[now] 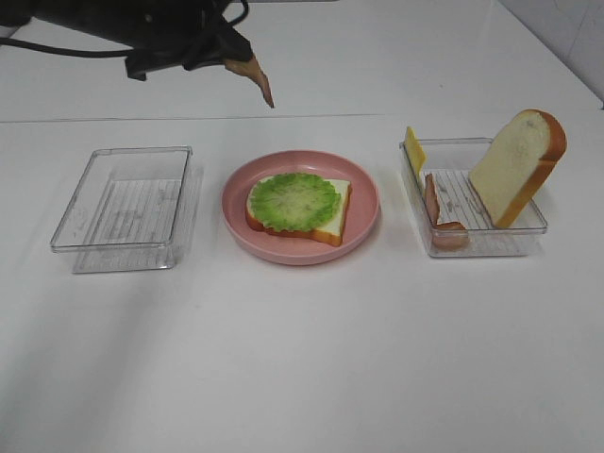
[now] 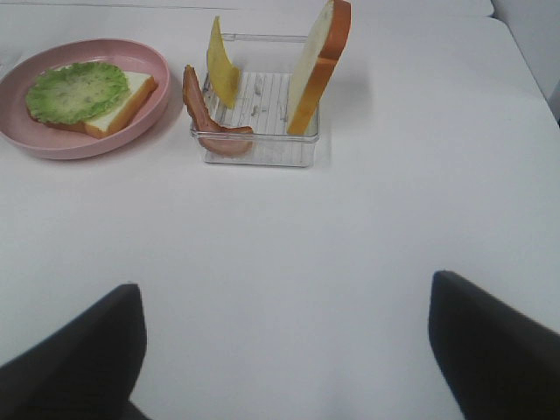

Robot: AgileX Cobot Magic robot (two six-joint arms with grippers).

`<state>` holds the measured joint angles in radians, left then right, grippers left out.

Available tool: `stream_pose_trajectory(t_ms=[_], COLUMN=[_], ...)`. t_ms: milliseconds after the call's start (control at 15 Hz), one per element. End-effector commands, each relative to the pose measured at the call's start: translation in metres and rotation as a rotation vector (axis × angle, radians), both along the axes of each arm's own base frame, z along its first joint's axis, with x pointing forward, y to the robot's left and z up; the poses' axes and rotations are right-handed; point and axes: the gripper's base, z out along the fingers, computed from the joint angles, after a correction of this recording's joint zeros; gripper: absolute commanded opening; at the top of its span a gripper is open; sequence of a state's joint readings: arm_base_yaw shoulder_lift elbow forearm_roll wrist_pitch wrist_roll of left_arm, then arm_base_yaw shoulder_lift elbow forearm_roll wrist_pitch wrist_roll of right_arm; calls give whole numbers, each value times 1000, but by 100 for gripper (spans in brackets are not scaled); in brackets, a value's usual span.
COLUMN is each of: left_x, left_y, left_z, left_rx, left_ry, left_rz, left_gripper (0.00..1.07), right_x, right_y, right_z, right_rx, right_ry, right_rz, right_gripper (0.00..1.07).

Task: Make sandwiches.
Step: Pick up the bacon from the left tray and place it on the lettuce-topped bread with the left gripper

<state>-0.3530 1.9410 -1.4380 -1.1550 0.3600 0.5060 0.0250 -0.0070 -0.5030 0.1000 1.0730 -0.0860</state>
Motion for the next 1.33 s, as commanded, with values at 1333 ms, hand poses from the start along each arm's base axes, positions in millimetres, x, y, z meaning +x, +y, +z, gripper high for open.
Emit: stream_pose_trajectory(t_ms=[1333], left_x=[20], left_y=[-25], left_z=[-100], left_rx=[73], left_ry=[311], left_rz=[-261], left_gripper=[6], right_x=[0], right_y=[0], right_z=[1], right_rx=[2], right_ry=[-18], right_rz=[-4], right_gripper=[83])
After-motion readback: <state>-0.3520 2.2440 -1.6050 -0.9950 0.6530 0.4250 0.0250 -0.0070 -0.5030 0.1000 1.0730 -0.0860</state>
